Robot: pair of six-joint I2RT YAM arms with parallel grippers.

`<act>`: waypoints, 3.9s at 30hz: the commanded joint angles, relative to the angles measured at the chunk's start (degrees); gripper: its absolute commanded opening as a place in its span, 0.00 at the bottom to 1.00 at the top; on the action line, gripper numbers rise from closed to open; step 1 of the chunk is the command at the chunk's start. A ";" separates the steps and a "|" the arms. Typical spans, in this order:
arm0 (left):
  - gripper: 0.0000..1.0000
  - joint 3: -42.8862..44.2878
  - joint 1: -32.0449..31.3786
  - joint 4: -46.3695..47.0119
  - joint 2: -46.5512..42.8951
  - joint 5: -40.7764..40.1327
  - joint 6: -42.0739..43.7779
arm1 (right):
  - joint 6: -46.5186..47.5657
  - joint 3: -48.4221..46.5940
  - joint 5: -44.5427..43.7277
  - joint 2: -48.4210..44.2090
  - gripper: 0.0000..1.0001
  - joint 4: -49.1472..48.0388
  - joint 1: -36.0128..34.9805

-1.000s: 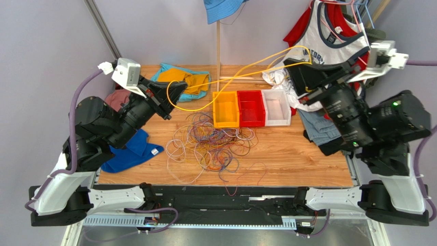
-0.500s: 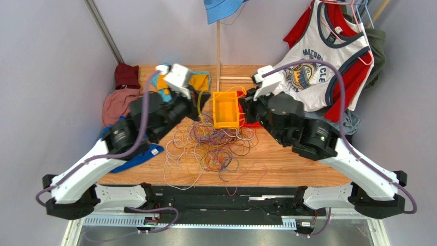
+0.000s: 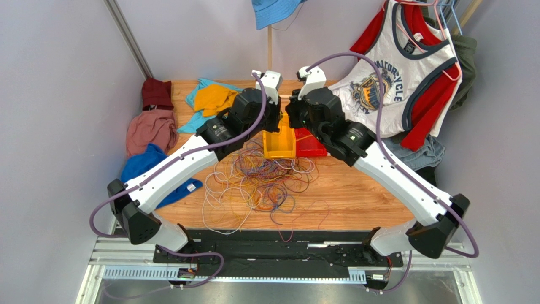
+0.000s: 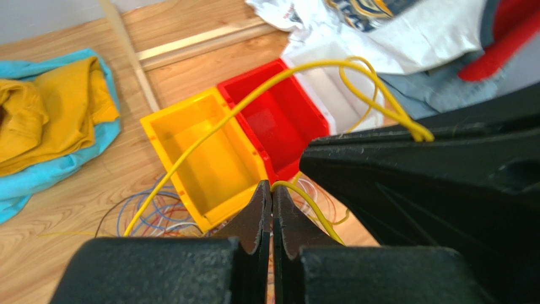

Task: Untangle the cables

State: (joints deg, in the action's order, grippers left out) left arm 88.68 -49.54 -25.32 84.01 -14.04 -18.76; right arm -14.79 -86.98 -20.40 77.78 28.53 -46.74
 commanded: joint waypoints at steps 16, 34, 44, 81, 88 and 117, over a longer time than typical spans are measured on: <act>0.00 -1.32 10.34 10.90 8.18 3.14 -6.81 | -4.02 -3.73 18.03 19.86 0.00 -19.04 10.00; 0.00 -1.59 11.66 11.79 12.49 5.60 -7.87 | -8.59 -6.62 23.13 28.12 0.13 -18.63 13.42; 0.00 5.87 12.10 10.03 19.52 9.30 -6.90 | -7.89 -7.06 20.58 25.85 0.75 -10.17 14.75; 0.00 20.65 15.79 2.03 35.70 10.70 -9.80 | -18.26 19.03 13.90 -1.84 0.78 -12.27 13.17; 0.00 15.92 16.67 2.38 36.85 10.97 -11.56 | -20.10 25.81 14.69 0.96 0.77 -16.40 13.08; 0.75 10.90 17.02 -0.69 25.42 5.34 -9.27 | -18.26 23.88 14.07 16.17 0.76 -21.68 18.26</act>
State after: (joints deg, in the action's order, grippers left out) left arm 100.36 -32.84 -27.97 114.30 -7.75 -28.42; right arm -33.19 -61.23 -7.46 91.59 10.83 -28.93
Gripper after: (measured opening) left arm 0.747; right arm 0.762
